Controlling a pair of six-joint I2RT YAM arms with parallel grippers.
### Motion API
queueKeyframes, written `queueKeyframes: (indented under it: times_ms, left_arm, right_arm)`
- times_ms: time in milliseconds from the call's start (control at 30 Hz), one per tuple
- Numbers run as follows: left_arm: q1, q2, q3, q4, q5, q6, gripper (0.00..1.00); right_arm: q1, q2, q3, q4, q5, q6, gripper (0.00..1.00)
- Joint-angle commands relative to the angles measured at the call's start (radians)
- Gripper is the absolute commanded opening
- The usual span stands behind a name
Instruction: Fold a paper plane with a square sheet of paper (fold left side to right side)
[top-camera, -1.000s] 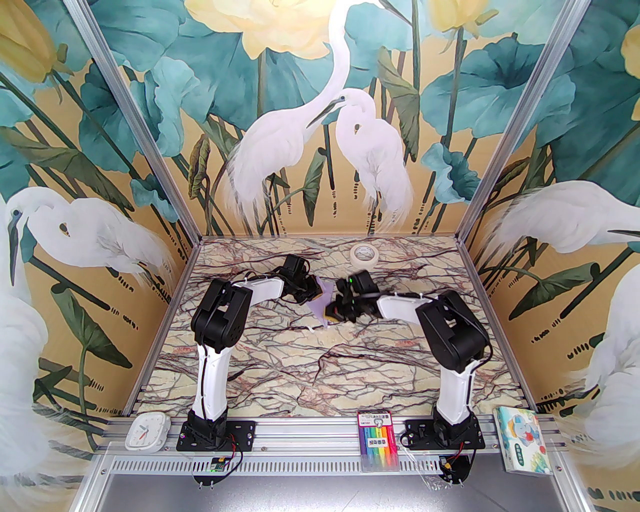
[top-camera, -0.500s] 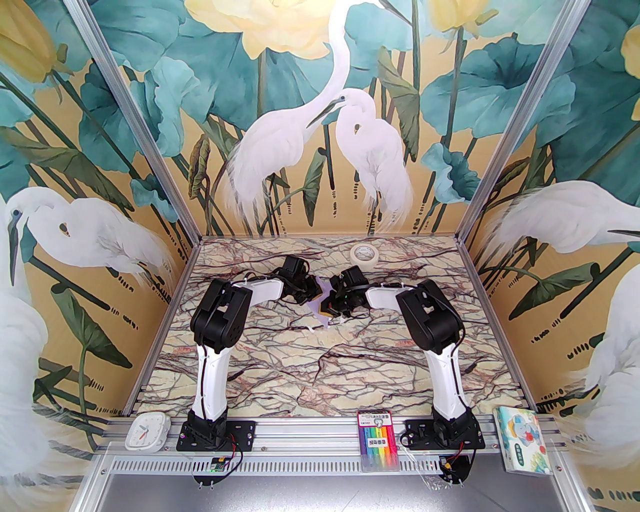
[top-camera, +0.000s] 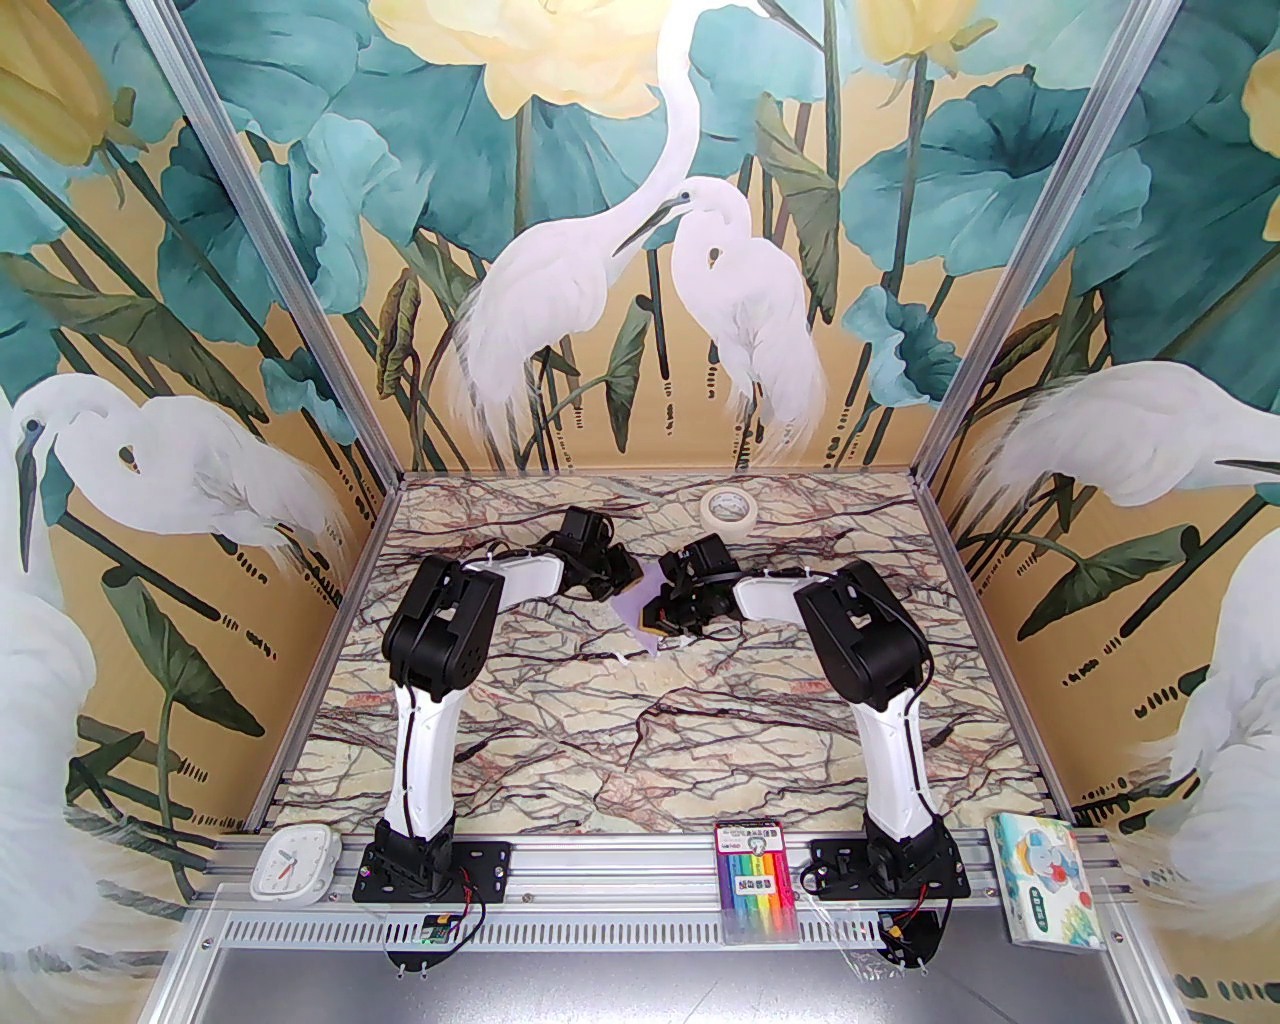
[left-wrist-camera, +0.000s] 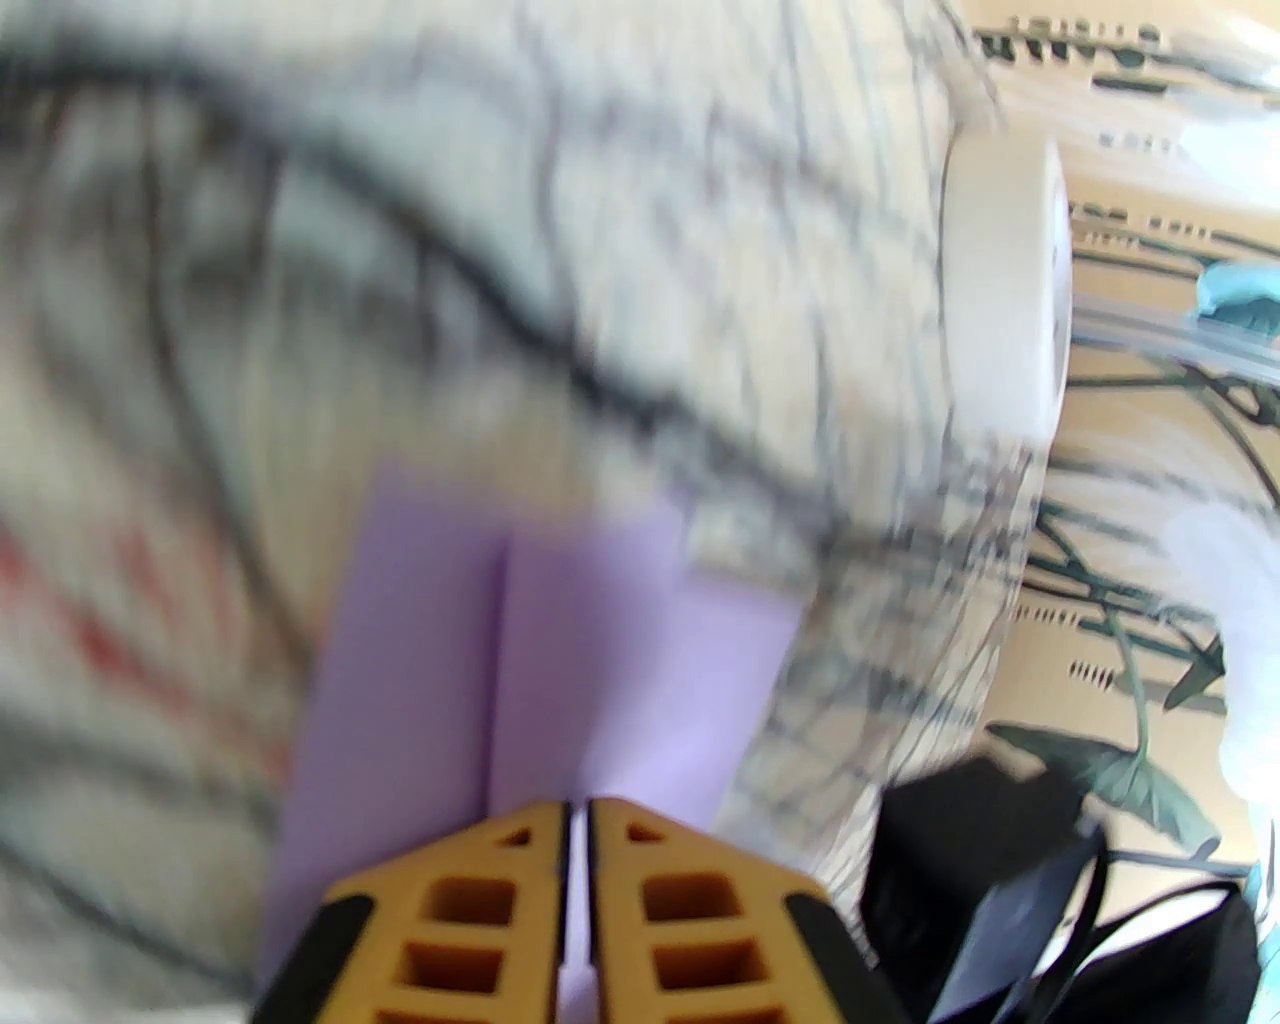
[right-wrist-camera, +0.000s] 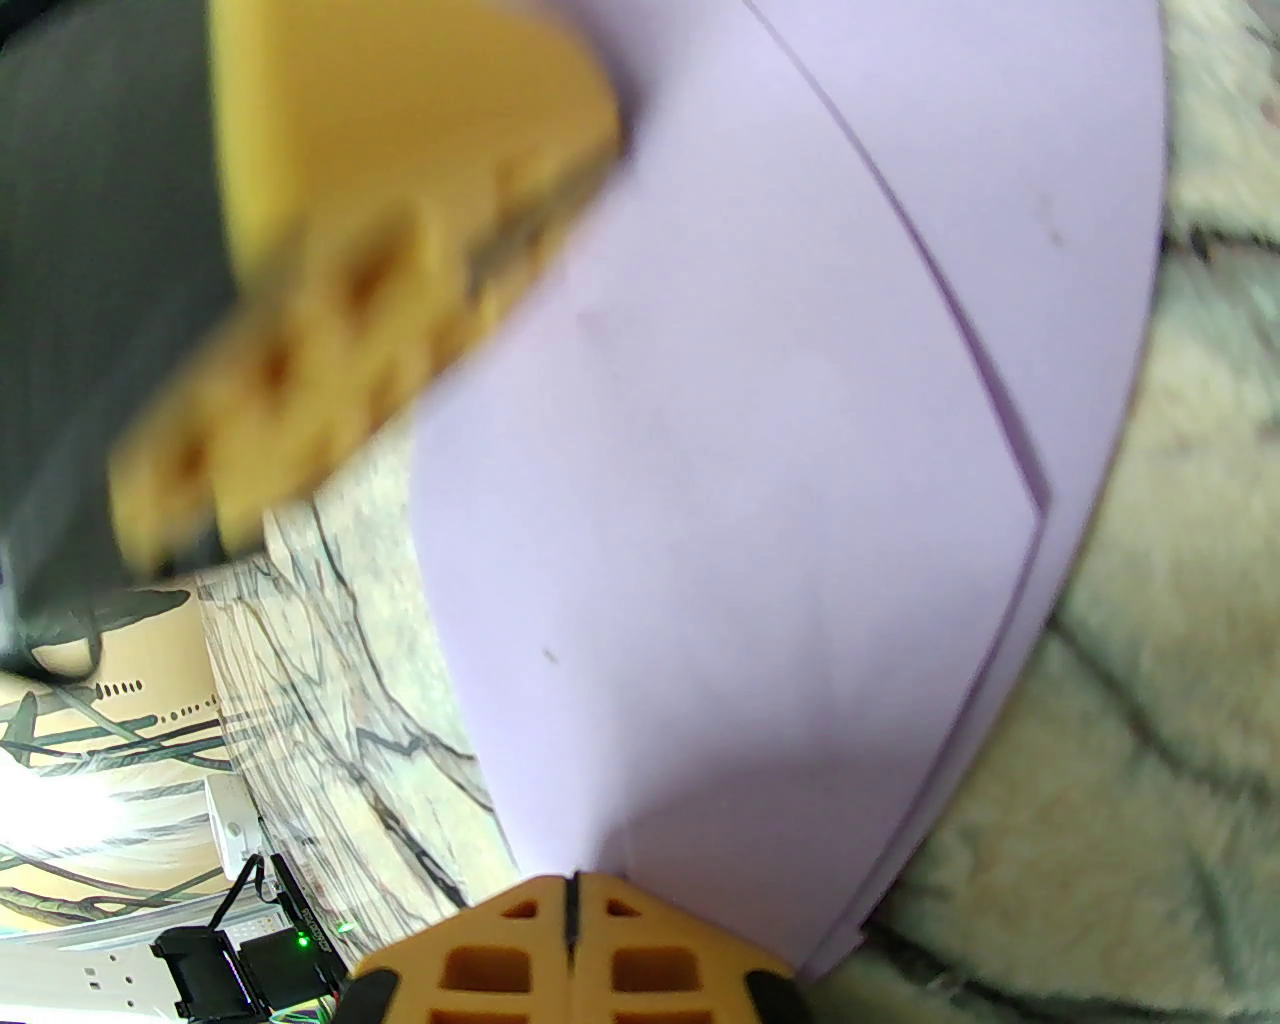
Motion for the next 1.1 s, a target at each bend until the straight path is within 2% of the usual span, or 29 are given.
queueKeyframes:
  times_ms: [0, 367, 633, 767, 833, 1067]
  left_arm:
    - [0.018, 0.057, 0.066, -0.048, -0.013, 0.027, 0.11]
    - [0.079, 0.201, 0.270, -0.164, -0.023, 0.058, 0.11]
    - [0.105, 0.152, 0.324, -0.178, 0.029, 0.056, 0.12]
    - [0.104, 0.039, 0.277, -0.179, 0.042, 0.055, 0.17]
    - [0.103, -0.008, 0.225, -0.178, 0.048, 0.047, 0.24]
    - [0.101, -0.180, -0.079, -0.076, 0.077, -0.016, 0.31]
  right_arm:
    - [0.009, 0.041, -0.066, -0.216, 0.082, -0.023, 0.00]
    - [0.009, 0.017, -0.098, -0.191, 0.070, 0.001, 0.00]
    - [0.003, -0.001, -0.040, -0.203, 0.064, -0.013, 0.00]
    - [-0.003, -0.016, 0.042, -0.237, 0.076, -0.030, 0.00]
    - [-0.011, -0.021, 0.084, -0.265, 0.091, -0.045, 0.00]
    - [-0.040, -0.006, 0.213, -0.354, 0.126, -0.108, 0.03]
